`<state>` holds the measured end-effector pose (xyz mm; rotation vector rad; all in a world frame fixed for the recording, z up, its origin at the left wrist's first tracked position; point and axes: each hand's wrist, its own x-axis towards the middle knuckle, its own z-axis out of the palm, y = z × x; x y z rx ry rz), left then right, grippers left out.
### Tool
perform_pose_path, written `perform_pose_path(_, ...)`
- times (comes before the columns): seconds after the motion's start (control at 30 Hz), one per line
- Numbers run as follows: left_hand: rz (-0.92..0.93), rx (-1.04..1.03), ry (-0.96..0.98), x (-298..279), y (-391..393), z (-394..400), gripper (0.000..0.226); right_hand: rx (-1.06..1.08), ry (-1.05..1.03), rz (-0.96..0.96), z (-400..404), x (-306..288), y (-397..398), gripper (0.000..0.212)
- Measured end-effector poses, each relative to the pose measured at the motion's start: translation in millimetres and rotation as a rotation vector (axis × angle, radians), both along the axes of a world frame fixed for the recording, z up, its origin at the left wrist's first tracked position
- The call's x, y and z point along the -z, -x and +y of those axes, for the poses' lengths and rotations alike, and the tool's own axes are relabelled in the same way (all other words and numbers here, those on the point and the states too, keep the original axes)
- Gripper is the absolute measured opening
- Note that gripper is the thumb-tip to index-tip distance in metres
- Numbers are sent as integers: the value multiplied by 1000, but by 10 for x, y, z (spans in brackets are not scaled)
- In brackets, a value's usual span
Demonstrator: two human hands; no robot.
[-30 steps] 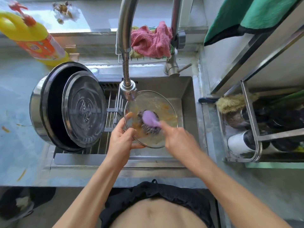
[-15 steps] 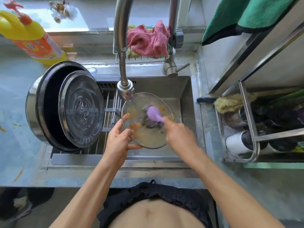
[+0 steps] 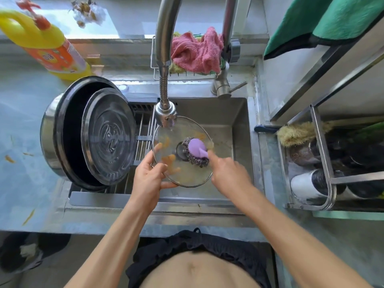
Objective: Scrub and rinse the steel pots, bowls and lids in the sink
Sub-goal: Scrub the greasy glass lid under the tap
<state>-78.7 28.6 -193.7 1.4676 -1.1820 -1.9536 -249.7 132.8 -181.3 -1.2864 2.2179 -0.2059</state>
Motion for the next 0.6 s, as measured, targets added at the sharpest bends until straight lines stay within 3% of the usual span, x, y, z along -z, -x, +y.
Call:
perform_pose_path(0.1,-4,-71,0,31,-14,29,60,-147,50,-60,85,-66,-274,70)
perform_pose_path(0.23,-9,-40,35,46,-33,45,59,-21,-35,50,92,-41,-34,68)
perform_pose_path(0.33,2,-81,34,45,-52,49,61,-181,25,-8,145,-128,-331,74)
perform_pose_path(0.43,29,-78,27,26,-84,36,60,-51,-9,66,130,-70,-93,69)
perform_pose_path(0.6,34,-102,28,12,-73,39,58,-169,27,19,121,-116,-274,76)
